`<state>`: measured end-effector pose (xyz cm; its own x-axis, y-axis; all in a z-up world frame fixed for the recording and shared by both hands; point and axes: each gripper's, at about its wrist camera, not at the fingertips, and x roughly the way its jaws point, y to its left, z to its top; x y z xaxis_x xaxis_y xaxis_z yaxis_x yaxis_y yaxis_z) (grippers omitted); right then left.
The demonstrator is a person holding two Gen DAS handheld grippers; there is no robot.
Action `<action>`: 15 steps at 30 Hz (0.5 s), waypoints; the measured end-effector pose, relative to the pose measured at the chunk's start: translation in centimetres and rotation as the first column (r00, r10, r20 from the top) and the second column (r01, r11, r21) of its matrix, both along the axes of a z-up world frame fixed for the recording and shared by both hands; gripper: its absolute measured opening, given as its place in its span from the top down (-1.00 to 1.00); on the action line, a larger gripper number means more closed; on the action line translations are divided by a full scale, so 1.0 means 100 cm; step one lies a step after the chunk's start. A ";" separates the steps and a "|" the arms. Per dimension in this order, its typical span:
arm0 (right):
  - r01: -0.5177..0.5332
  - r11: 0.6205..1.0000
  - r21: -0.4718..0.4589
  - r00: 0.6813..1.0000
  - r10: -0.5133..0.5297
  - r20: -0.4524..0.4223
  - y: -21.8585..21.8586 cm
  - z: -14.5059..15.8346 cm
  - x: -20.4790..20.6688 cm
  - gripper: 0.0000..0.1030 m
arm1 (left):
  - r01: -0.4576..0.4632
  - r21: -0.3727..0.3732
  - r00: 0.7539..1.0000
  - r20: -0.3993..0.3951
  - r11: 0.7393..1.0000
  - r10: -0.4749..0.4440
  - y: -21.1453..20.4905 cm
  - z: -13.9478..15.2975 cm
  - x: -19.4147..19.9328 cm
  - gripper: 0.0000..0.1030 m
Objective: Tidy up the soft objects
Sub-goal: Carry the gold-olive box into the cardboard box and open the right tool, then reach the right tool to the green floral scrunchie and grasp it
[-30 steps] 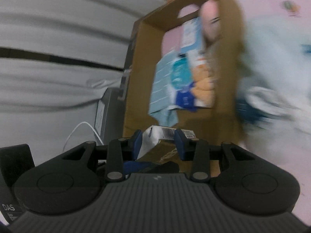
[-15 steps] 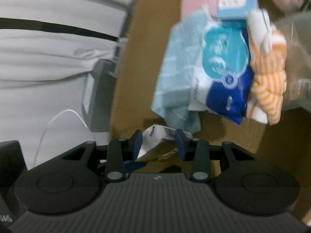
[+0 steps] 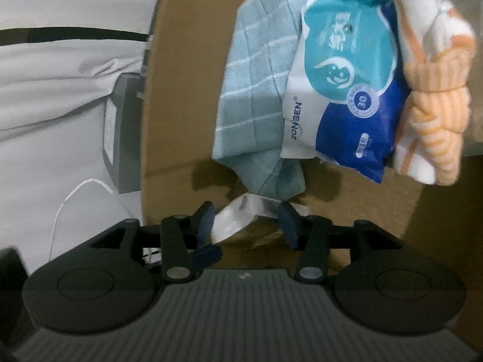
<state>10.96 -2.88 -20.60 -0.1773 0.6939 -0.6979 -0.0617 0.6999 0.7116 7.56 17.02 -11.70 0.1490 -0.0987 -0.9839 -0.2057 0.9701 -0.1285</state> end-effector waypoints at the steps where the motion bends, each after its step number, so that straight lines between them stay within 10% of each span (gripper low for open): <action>1: 0.001 1.000 0.003 1.000 -0.001 -0.008 0.002 -0.007 0.000 0.04 | 0.004 0.010 1.000 0.006 1.000 -0.004 0.001 0.003 -0.001 -0.31; 15: 0.089 0.993 0.076 0.995 -0.092 0.038 -0.043 0.017 0.002 0.03 | 0.032 0.060 0.998 0.053 0.998 -0.035 -0.005 0.027 -0.004 -0.32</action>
<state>11.20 -7.18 -18.87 -0.0829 0.7562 -0.6491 -0.0309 0.6491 0.7601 7.13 16.50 -8.97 0.2001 -0.0464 -0.9787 -0.1673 0.9826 -0.0808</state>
